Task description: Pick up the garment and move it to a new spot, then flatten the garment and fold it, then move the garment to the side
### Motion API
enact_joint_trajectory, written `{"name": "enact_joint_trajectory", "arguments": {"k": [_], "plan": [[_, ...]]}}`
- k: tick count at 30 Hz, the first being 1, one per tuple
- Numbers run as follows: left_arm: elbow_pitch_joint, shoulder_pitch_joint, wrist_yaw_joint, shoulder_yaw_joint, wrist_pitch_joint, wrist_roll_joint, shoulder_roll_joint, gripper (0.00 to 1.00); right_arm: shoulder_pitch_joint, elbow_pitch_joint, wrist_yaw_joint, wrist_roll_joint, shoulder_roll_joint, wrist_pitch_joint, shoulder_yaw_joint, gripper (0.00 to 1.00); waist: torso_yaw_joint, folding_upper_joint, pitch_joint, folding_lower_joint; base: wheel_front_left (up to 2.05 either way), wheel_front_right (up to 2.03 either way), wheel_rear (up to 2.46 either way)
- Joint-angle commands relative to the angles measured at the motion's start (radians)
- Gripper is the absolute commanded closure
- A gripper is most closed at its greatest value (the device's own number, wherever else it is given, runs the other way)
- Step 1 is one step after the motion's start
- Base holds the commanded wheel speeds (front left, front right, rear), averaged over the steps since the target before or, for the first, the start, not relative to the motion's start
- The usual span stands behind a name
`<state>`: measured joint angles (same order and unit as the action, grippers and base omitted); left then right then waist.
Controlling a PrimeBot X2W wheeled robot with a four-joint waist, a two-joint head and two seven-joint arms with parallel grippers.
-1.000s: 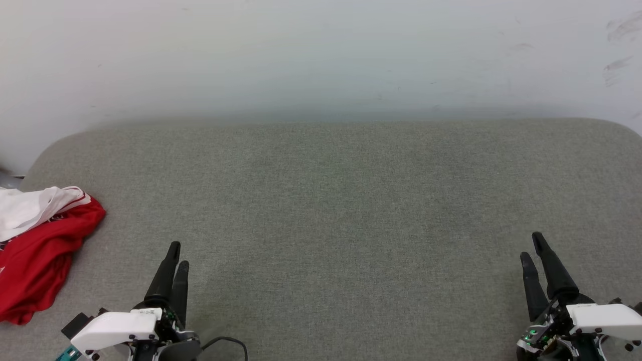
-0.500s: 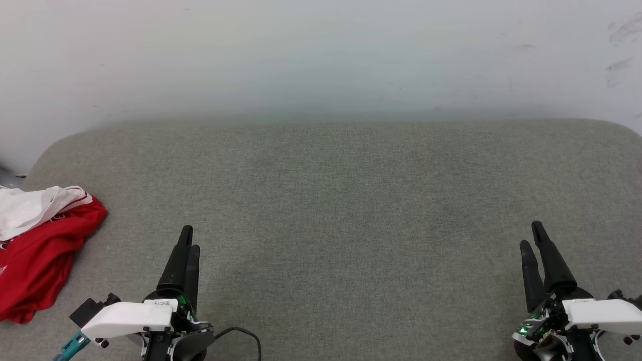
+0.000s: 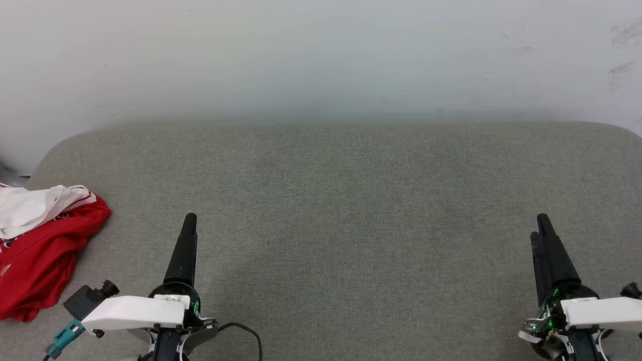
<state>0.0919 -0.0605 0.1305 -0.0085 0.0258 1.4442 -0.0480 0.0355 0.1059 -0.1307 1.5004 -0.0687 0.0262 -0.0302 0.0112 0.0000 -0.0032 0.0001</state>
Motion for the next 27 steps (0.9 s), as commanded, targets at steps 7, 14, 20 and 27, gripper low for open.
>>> {"name": "enact_joint_trajectory", "arguments": {"k": [7, 14, 20, 27], "plan": [[-0.045, -0.004, 0.000, 0.003, 0.033, -0.261, -0.002, 0.00, 0.004, -0.055, 0.000, -0.305, -0.031, 0.034, -0.002, 0.00, 0.005, 0.0000, -0.002, -0.0001, 0.00, 0.00, 0.00], [-0.048, -0.002, 0.000, -0.013, 0.057, -0.495, -0.010, 0.00, -0.003, -0.081, 0.000, -0.577, -0.026, 0.054, -0.005, 0.00, 0.006, 0.0000, -0.004, -0.0001, 0.00, 0.00, 0.00], [-0.046, -0.002, -0.001, -0.024, 0.076, -0.678, -0.024, 0.00, -0.008, -0.116, 0.000, -0.761, -0.022, 0.044, -0.004, 0.00, 0.007, 0.0000, -0.005, -0.0001, 0.00, 0.00, 0.00], [-0.035, 0.003, -0.019, -0.042, 0.097, -0.837, -0.044, 0.00, -0.025, -0.147, 0.000, -0.930, -0.034, 0.023, 0.017, 0.00, 0.008, 0.0000, -0.006, -0.0001, 0.00, 0.00, 0.00]]}}
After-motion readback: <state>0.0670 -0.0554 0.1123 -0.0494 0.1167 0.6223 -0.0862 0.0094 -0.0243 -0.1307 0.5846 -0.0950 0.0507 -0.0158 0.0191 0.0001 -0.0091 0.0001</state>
